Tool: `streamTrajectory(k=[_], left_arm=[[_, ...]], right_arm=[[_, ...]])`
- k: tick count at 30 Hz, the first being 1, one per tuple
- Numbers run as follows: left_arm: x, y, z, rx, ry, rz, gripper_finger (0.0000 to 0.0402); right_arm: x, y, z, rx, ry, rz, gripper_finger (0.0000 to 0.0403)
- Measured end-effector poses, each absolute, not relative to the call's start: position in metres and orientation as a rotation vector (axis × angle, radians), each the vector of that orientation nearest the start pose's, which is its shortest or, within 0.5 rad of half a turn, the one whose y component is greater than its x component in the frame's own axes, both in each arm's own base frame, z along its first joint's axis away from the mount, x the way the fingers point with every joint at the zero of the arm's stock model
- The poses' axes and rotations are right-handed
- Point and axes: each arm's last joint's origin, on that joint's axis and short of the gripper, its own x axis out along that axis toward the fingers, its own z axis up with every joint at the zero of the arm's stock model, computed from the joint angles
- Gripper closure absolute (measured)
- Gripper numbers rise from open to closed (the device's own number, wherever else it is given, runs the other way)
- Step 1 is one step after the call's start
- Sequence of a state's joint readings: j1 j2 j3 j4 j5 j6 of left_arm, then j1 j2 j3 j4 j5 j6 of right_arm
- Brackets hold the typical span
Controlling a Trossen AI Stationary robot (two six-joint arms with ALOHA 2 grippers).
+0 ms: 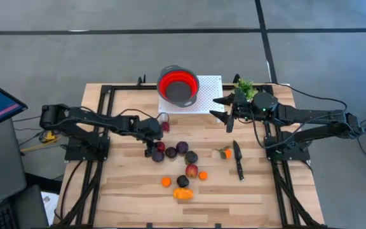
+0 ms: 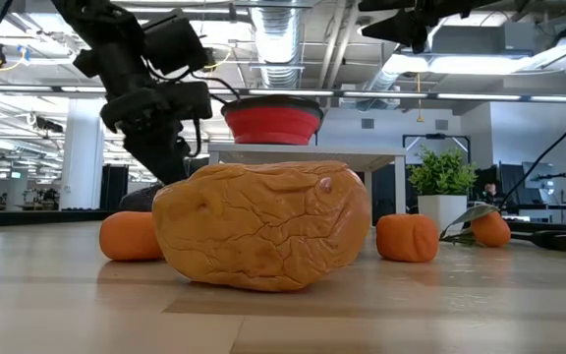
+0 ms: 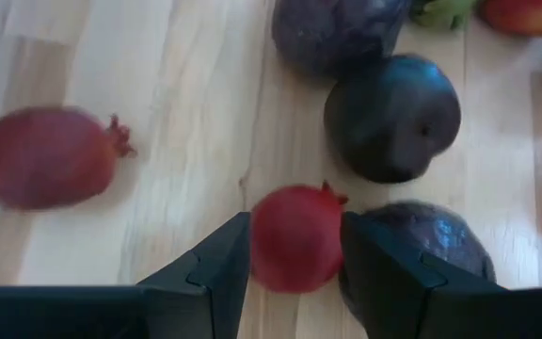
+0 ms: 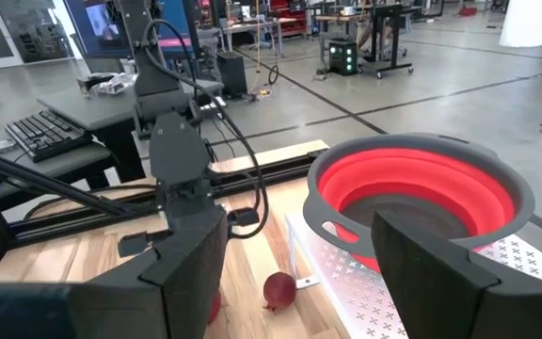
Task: Pick & Place Fruit
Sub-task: Put the bottom pomegranate into the strainer bowl on the shelf
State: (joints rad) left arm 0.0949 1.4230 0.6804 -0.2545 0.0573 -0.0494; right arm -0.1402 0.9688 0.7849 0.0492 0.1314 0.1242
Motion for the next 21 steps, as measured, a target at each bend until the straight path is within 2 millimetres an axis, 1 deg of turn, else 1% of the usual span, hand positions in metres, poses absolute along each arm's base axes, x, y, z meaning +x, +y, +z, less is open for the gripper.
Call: streamTrajectory(k=[8, 16, 18, 21], left_arm=[[0.258, 0.016, 0.155, -0.094, 1.011, 0.024, 0.0243], [0.263, 0.016, 0.148, -0.069, 1.012, 0.007, 0.0242], [0.263, 0.016, 0.149, -0.05, 1.007, -0.005, 0.0238], [0.261, 0.016, 0.152, -0.044, 1.004, -0.006, 0.0217]], right_arm=[[0.215, -0.034, 0.323, 0.124, 0.116, -0.279, 0.0143], [0.215, -0.034, 0.323, 0.124, 0.116, -0.279, 0.0143], [0.215, -0.034, 0.323, 0.124, 0.116, -0.279, 0.0143], [0.215, -0.034, 0.323, 0.123, 0.116, -0.279, 0.0143]])
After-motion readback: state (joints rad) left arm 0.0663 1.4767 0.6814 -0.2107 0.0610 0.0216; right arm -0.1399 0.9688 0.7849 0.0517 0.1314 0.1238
